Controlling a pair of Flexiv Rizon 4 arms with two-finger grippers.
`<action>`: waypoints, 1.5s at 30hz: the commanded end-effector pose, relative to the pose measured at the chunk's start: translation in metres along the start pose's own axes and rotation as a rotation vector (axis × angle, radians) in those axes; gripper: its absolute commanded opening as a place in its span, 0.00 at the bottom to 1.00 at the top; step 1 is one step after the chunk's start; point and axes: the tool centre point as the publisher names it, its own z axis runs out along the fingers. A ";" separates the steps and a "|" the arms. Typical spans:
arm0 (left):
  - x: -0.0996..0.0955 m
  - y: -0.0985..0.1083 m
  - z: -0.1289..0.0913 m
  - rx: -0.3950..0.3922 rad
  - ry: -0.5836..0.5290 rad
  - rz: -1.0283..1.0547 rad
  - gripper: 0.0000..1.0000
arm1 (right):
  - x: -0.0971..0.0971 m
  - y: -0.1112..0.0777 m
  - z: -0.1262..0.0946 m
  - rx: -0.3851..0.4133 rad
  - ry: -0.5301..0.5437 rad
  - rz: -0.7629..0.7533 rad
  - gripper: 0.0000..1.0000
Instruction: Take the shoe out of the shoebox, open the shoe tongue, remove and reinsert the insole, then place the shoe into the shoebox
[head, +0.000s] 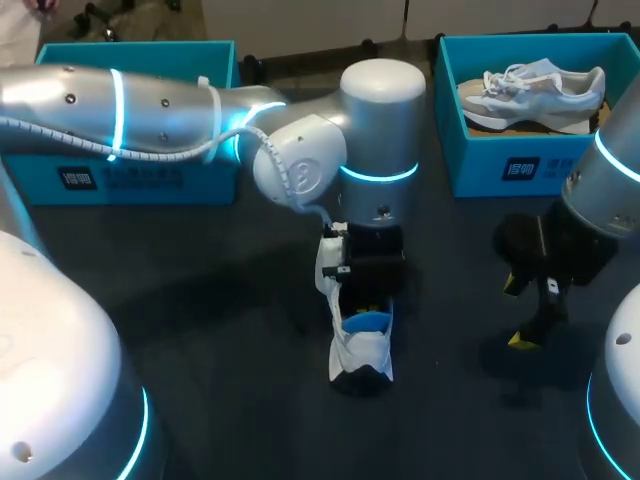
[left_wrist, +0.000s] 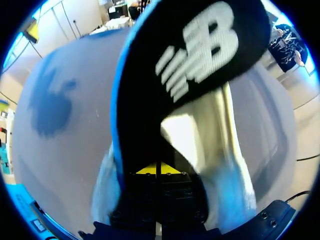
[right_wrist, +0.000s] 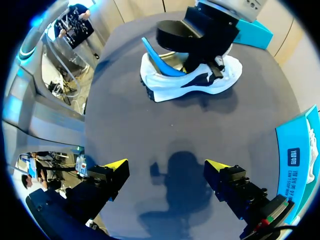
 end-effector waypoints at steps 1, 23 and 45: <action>0.009 0.026 0.006 -0.048 0.000 -0.012 0.00 | 0.000 0.000 0.001 0.001 -0.001 0.000 1.00; -0.020 -0.038 -0.023 0.104 -0.297 -0.086 0.00 | 0.000 0.000 0.001 0.001 -0.001 0.000 1.00; 0.006 0.030 -0.015 -0.074 -0.185 -0.136 0.00 | 0.000 0.000 0.001 0.001 -0.001 0.000 1.00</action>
